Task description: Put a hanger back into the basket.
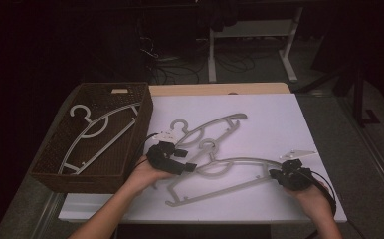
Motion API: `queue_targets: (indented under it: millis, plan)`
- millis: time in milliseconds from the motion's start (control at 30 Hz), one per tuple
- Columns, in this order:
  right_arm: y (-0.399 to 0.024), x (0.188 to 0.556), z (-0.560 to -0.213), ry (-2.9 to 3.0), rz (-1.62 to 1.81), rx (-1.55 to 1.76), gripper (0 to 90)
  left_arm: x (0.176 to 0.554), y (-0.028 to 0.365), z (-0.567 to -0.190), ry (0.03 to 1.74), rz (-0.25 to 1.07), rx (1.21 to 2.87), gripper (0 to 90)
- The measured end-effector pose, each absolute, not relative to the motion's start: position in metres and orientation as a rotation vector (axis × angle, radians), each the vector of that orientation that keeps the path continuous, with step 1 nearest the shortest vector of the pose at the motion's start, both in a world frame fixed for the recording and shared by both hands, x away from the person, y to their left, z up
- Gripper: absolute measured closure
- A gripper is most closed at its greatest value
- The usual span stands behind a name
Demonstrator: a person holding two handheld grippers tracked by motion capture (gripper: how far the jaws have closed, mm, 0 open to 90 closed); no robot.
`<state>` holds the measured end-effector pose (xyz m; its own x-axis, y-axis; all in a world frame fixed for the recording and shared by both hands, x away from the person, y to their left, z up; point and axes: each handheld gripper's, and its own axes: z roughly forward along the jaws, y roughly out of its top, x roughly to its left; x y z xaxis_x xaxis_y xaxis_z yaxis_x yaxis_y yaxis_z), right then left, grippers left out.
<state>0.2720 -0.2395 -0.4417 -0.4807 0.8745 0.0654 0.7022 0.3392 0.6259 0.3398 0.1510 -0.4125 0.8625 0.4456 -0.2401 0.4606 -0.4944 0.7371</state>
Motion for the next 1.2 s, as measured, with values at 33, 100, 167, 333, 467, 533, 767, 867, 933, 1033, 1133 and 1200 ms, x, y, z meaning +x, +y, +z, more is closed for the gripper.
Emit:
queue_targets:
  millis: [33,100,167,333,467,533,767,867,933,1033,1133,1200]
  plan:
    - [-0.24,0.272,-0.442,2.324,0.871,1.411,89.0,0.34,0.15,-0.414,0.654,-0.023,2.163,31.5]
    - [-0.239,0.273,-0.443,2.332,0.872,1.421,89.2,0.34,0.148,-0.416,0.651,-0.027,2.176,31.9]
    - [-0.239,0.273,-0.443,2.335,0.869,1.423,89.3,0.34,0.146,-0.419,0.642,-0.02,2.199,32.5]
    - [-0.238,0.273,-0.445,2.35,0.849,1.431,89.4,0.34,0.14,-0.426,0.613,-0.005,2.256,33.9]
    - [-0.238,0.274,-0.447,2.358,0.84,1.435,89.4,0.34,0.135,-0.432,0.58,-0.01,2.301,36.9]
    - [-0.237,0.274,-0.451,2.37,0.796,1.429,89.5,0.34,0.132,-0.435,0.562,-0.011,2.324,38.9]
    - [-0.236,0.274,-0.45,2.369,0.783,1.426,89.4,0.34,0.124,-0.441,0.536,-0.041,2.371,43.1]
    - [-0.234,0.273,-0.448,2.368,0.773,1.411,89.4,0.34,0.125,-0.441,0.538,-0.045,2.367,41.7]
    - [-0.233,0.274,-0.437,2.324,0.831,1.396,89.4,0.341,0.125,-0.441,0.54,-0.058,2.361,41.6]
    - [-0.231,0.279,-0.431,2.278,0.88,1.388,89.4,0.342,0.125,-0.441,0.54,-0.062,2.36,41.5]
    - [-0.226,0.286,-0.434,2.291,0.891,1.366,89.4,0.341,0.125,-0.442,0.539,-0.065,2.363,41.5]
    - [-0.223,0.289,-0.435,2.29,0.888,1.362,89.4,0.341,0.125,-0.443,0.538,-0.067,2.366,41.4]
